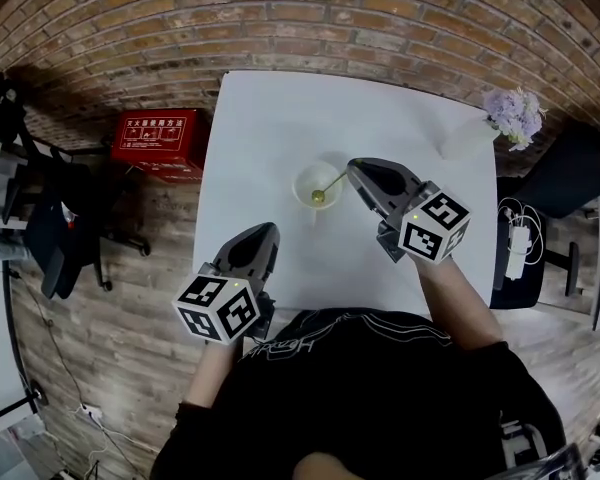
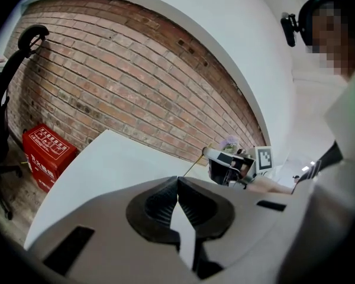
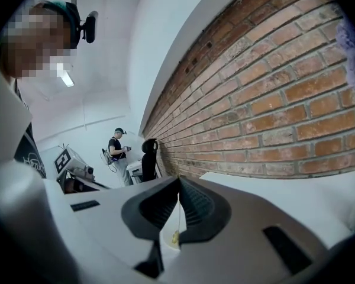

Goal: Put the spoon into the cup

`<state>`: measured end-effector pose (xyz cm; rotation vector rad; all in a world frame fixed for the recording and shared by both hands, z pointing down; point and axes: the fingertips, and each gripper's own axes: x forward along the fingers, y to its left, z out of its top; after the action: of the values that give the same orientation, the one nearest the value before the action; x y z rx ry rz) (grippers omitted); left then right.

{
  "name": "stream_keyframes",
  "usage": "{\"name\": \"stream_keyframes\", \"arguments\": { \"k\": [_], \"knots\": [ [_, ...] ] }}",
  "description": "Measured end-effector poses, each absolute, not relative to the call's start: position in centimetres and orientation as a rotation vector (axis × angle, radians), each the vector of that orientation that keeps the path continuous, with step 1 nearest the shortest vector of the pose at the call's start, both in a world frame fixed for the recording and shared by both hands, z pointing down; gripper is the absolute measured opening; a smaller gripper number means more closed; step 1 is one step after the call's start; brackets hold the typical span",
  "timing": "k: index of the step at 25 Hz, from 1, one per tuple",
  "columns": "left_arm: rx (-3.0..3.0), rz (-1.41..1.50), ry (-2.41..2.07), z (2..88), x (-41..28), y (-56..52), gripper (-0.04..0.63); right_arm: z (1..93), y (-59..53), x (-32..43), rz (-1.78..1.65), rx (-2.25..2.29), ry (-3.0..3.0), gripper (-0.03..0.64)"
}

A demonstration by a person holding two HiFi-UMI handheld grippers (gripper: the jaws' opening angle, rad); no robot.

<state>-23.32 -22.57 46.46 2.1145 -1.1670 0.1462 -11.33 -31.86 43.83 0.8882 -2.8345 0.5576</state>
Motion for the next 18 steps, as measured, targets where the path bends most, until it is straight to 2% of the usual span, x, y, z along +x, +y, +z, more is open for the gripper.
{"name": "stream_keyframes", "arguments": {
  "k": [18],
  "knots": [
    [2.025,0.178,-1.174,50.0,-24.1,-23.4,0.005,50.0,-33.1,-13.5,0.594,0.814,-2.761,0.0]
  ]
}}
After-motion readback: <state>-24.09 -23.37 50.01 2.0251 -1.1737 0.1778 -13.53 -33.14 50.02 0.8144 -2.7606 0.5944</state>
